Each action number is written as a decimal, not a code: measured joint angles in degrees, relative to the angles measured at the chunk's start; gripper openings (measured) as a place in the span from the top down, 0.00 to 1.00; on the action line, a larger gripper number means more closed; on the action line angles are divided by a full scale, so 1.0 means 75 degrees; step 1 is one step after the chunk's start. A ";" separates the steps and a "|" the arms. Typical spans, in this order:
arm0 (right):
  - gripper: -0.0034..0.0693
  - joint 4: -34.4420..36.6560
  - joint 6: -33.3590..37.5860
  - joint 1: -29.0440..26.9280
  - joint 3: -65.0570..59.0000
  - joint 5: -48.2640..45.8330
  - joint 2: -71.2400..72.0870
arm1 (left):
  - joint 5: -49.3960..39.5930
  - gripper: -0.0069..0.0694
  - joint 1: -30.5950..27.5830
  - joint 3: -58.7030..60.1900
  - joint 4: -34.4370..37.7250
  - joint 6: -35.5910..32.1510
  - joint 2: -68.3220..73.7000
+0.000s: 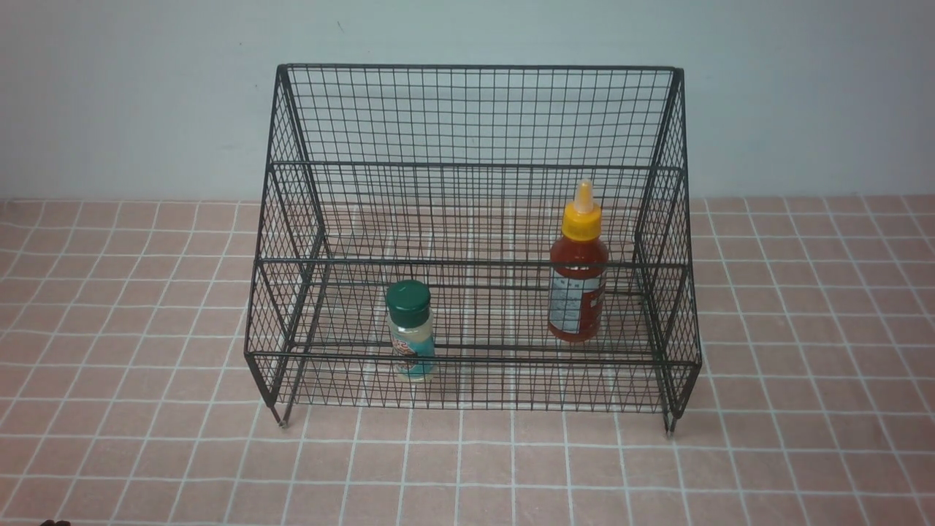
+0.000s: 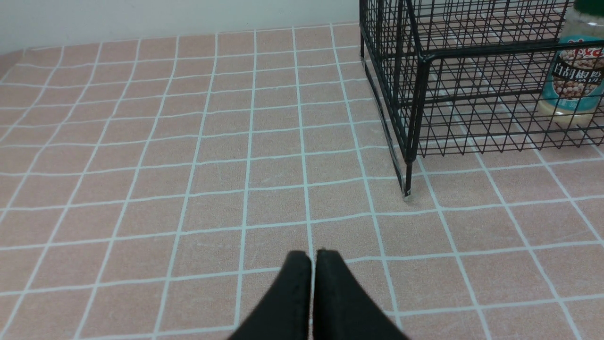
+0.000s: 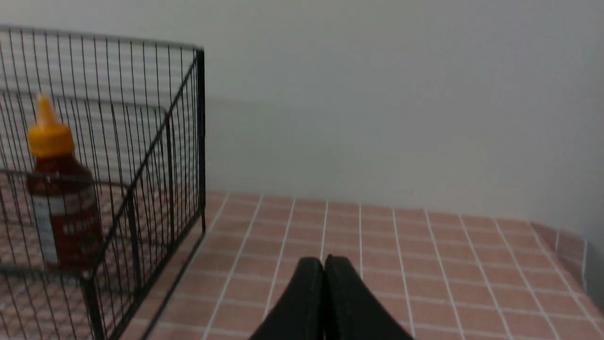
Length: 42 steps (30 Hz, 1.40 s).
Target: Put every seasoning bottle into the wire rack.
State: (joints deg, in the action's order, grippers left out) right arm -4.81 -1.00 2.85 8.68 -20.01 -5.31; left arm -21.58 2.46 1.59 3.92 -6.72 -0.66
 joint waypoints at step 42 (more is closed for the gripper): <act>0.97 0.0372 0.0208 -0.0003 -0.1339 -0.0064 0.0797 | 0.0000 0.92 0.0000 0.0000 0.0000 0.0000 0.0000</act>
State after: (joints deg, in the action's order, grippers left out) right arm -2.02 0.57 2.83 -1.36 -20.49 0.66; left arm -21.58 2.46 1.59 3.92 -6.72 -0.66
